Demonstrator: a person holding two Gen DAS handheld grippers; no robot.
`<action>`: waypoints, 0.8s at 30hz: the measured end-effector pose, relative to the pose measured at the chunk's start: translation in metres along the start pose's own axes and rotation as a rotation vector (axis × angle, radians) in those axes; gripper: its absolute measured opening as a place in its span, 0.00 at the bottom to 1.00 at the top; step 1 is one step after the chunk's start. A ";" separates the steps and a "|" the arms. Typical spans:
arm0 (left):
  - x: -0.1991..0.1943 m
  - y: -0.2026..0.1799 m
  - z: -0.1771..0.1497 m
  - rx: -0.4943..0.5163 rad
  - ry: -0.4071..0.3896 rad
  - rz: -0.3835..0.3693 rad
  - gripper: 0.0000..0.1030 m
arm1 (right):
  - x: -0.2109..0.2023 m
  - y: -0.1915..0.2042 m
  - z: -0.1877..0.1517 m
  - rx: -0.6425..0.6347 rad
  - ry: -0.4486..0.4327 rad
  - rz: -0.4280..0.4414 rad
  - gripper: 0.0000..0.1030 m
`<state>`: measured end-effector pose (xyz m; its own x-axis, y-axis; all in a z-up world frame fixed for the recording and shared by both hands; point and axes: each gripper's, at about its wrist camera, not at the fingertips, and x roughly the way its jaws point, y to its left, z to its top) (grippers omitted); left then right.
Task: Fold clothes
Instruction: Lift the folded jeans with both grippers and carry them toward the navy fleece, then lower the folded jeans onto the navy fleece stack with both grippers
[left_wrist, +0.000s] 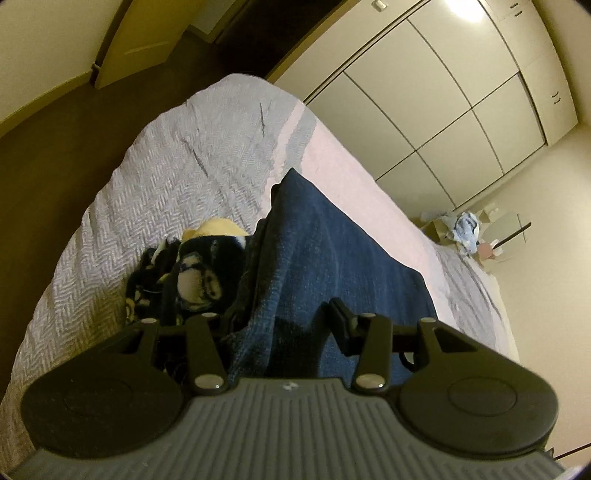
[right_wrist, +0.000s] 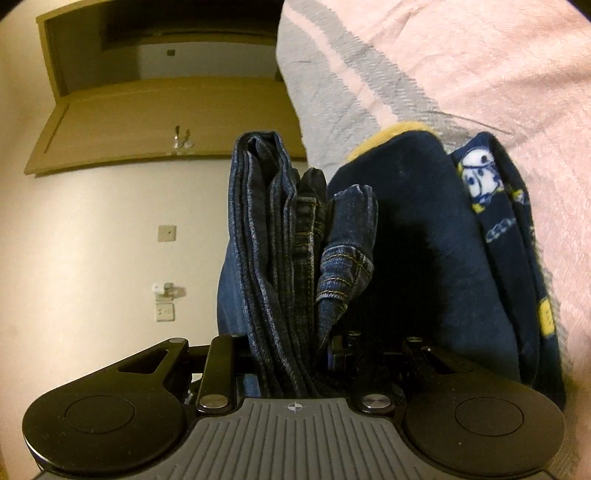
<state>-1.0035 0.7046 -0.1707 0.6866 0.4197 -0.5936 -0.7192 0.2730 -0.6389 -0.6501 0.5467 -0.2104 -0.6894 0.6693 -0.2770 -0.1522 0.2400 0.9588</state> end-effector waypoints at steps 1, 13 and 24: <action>0.007 0.006 -0.001 0.002 0.011 0.010 0.40 | 0.002 -0.003 0.001 -0.003 -0.005 -0.010 0.28; -0.009 0.026 -0.011 -0.044 -0.058 0.216 0.41 | 0.003 0.009 -0.005 -0.260 -0.093 -0.386 0.58; -0.033 -0.058 -0.046 0.339 -0.020 0.227 0.17 | 0.018 0.083 -0.097 -1.125 -0.109 -0.630 0.27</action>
<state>-0.9792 0.6348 -0.1367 0.5069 0.5183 -0.6888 -0.8486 0.4404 -0.2931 -0.7438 0.5109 -0.1302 -0.2289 0.7240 -0.6507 -0.9731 -0.1511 0.1742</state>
